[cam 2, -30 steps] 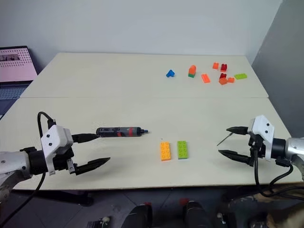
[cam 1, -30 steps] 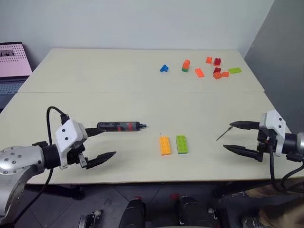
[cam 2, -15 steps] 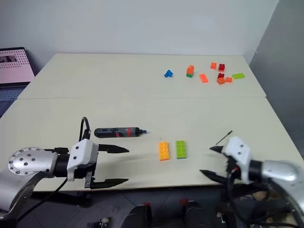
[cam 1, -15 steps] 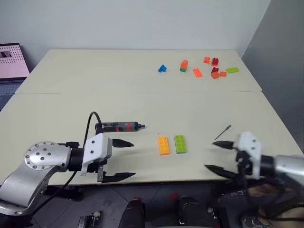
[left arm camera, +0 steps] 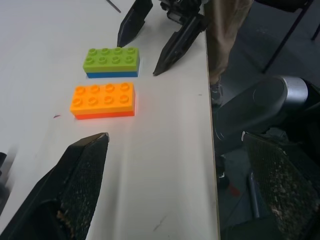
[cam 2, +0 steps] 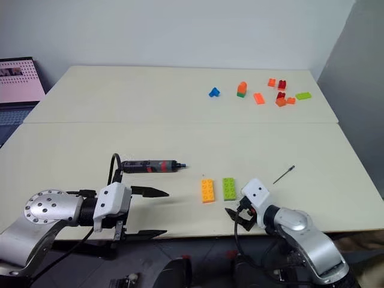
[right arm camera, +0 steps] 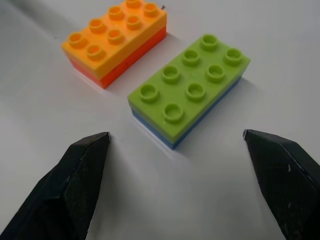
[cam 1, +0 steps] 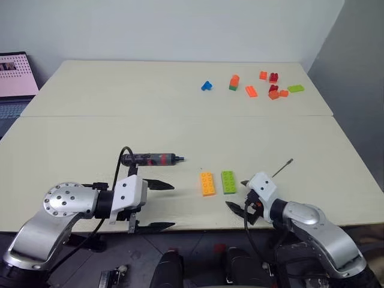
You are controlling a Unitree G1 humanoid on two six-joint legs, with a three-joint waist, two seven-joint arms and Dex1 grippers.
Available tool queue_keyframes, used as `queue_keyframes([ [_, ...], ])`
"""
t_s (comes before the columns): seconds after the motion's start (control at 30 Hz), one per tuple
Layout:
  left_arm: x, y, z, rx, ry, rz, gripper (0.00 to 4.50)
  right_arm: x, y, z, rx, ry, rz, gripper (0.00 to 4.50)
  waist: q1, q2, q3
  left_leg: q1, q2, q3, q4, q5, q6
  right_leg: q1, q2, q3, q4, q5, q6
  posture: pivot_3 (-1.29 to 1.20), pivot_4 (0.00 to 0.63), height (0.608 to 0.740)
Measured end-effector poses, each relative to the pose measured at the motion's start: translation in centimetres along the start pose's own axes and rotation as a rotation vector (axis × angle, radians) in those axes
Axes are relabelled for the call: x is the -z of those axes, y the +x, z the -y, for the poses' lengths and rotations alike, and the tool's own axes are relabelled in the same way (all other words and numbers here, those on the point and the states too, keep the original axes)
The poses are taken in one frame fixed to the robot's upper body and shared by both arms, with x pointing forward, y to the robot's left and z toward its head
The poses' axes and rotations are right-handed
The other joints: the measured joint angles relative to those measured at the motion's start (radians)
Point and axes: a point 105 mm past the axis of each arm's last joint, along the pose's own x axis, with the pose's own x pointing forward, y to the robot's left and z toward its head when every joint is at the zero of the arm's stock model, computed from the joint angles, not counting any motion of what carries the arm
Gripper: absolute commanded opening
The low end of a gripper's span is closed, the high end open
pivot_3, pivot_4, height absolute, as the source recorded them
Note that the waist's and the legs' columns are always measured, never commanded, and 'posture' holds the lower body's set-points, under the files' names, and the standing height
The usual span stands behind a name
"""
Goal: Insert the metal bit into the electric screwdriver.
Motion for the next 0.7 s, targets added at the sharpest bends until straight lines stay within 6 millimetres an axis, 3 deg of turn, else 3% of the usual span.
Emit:
queue_keyframes([
  [0.23, -0.4, 0.3, -0.4, -0.022, -0.004, 0.001, 4.46, -0.5, 1.3, 0.1, 0.036, 0.0, 0.04, 4.5, -0.001, 0.0, 0.0, 0.0, 0.001, 0.0, 0.0, 0.0, 0.0, -0.001, 0.002, 0.0, 0.001, 0.0, -0.001, 0.0, 0.15, 0.74],
  [0.43, -1.2, 0.6, -1.0, -0.035, 0.018, 0.005, 4.5, -0.9, 2.0, 0.3, 0.062, -0.016, 0.054, 3.33, -0.001, 0.0, 0.0, 0.0, 0.001, 0.0, 0.0, 0.0, 0.0, -0.001, 0.002, 0.001, 0.001, 0.001, -0.001, 0.0, 0.15, 0.74],
  [0.7, -1.8, 1.1, -1.6, -0.046, 0.004, 0.029, 4.5, -0.9, 2.0, 0.6, 0.087, -0.029, 0.053, 1.43, 0.001, 0.0, 0.0, 0.0, 0.001, 0.0, 0.0, 0.0, 0.0, -0.001, 0.002, 0.001, 0.001, 0.001, 0.0, 0.0, 0.15, 0.74],
])
